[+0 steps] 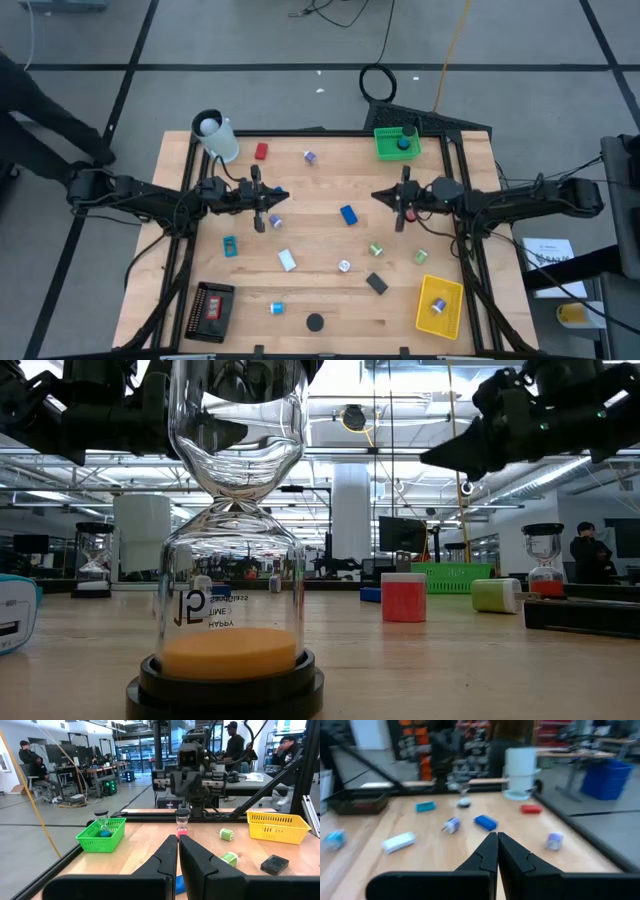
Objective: Pick & Place Office items
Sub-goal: Put the bottom purple charger adapter into the yellow bin
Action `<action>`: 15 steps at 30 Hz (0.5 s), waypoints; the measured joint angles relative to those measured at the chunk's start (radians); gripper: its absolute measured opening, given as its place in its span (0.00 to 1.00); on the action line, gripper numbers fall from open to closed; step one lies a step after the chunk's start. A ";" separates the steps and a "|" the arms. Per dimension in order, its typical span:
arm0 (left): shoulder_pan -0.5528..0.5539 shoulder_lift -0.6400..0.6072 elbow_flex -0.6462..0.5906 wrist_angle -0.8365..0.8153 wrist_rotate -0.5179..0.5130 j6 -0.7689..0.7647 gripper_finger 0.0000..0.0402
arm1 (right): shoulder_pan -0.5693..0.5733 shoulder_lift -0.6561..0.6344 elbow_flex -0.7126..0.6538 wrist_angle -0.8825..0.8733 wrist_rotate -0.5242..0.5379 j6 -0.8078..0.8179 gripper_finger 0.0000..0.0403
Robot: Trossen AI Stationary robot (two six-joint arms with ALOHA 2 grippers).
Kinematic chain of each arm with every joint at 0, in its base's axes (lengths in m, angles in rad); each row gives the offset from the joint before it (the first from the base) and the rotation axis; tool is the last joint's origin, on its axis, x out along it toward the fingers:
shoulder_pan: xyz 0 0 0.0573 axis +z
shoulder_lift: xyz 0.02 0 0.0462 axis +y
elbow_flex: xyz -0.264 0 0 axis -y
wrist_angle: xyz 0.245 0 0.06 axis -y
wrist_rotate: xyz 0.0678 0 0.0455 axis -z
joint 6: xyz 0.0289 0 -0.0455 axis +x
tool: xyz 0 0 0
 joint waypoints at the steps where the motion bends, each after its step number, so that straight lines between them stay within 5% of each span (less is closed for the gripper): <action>1: 0.000 0.000 0.000 0.000 0.000 0.000 0.06 | 0.000 0.001 0.005 0.004 0.003 -0.006 0.00; 12: 0.000 -0.001 0.000 0.089 -0.053 0.021 0.06 | 0.000 0.004 0.008 0.004 -0.002 -0.037 0.00; 15: -0.001 0.001 0.000 0.076 -0.101 -0.132 0.06 | 0.000 0.004 0.008 0.004 -0.003 -0.037 0.00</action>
